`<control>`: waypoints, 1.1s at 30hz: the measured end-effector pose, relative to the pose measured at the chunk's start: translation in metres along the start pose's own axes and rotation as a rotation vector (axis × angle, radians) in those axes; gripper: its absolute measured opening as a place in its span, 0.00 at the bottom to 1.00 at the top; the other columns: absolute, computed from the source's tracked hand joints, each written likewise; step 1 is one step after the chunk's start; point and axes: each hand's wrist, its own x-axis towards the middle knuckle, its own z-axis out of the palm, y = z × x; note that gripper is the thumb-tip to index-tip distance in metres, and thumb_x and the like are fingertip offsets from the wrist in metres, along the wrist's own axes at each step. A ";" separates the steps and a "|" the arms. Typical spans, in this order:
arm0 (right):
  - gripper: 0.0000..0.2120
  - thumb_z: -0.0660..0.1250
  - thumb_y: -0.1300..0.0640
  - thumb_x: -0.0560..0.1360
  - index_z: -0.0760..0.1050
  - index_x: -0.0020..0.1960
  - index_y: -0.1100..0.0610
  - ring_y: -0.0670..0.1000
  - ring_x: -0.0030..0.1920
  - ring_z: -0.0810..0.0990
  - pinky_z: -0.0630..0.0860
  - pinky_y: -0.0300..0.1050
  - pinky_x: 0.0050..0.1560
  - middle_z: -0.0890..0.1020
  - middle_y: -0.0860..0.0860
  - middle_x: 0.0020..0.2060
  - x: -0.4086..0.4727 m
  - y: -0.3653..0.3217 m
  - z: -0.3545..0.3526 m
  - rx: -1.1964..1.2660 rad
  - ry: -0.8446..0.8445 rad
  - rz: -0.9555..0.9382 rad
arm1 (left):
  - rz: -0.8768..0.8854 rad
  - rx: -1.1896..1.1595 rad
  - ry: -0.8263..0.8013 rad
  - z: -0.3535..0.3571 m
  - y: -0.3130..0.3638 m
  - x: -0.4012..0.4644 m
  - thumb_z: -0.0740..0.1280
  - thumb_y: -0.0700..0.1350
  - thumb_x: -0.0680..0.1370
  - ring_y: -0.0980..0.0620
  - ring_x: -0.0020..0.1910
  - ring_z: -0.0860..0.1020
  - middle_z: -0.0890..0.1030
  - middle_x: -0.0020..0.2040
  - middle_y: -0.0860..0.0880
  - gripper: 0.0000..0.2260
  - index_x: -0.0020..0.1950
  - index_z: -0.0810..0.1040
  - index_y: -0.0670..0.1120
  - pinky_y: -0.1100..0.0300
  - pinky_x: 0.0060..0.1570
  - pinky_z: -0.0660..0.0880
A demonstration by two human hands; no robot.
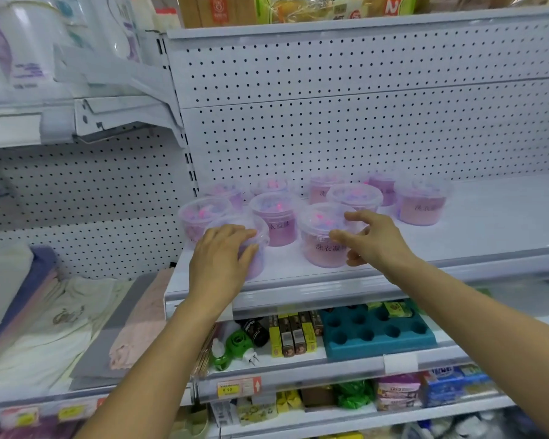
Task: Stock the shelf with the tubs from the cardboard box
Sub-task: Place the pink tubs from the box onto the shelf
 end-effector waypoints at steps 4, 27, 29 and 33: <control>0.27 0.68 0.41 0.72 0.68 0.68 0.47 0.54 0.41 0.82 0.81 0.53 0.46 0.76 0.45 0.41 -0.002 0.001 -0.008 -0.248 -0.053 -0.046 | 0.022 0.077 -0.009 -0.002 0.004 -0.001 0.62 0.53 0.76 0.44 0.59 0.74 0.79 0.59 0.48 0.17 0.60 0.79 0.48 0.50 0.58 0.68; 0.25 0.62 0.45 0.77 0.65 0.71 0.52 0.56 0.56 0.77 0.76 0.51 0.47 0.71 0.53 0.65 -0.232 0.232 -0.408 -1.010 0.283 0.049 | 0.475 -0.307 -0.502 0.193 0.437 -0.149 0.55 0.62 0.78 0.49 0.67 0.67 0.67 0.71 0.51 0.29 0.76 0.56 0.52 0.55 0.62 0.67; 0.25 0.62 0.45 0.77 0.64 0.72 0.49 0.55 0.60 0.74 0.77 0.51 0.47 0.70 0.50 0.65 -0.259 0.260 -0.446 -0.993 0.312 0.188 | 0.516 -0.343 -0.587 0.222 0.472 -0.170 0.55 0.62 0.78 0.50 0.68 0.66 0.67 0.70 0.51 0.29 0.76 0.56 0.53 0.55 0.62 0.66; 0.24 0.61 0.46 0.78 0.62 0.72 0.47 0.54 0.63 0.71 0.74 0.50 0.51 0.68 0.50 0.65 -0.296 0.307 -0.502 -0.930 0.294 0.478 | 0.572 -0.404 -0.780 0.274 0.533 -0.202 0.57 0.60 0.79 0.51 0.70 0.64 0.65 0.72 0.51 0.27 0.76 0.57 0.53 0.57 0.64 0.65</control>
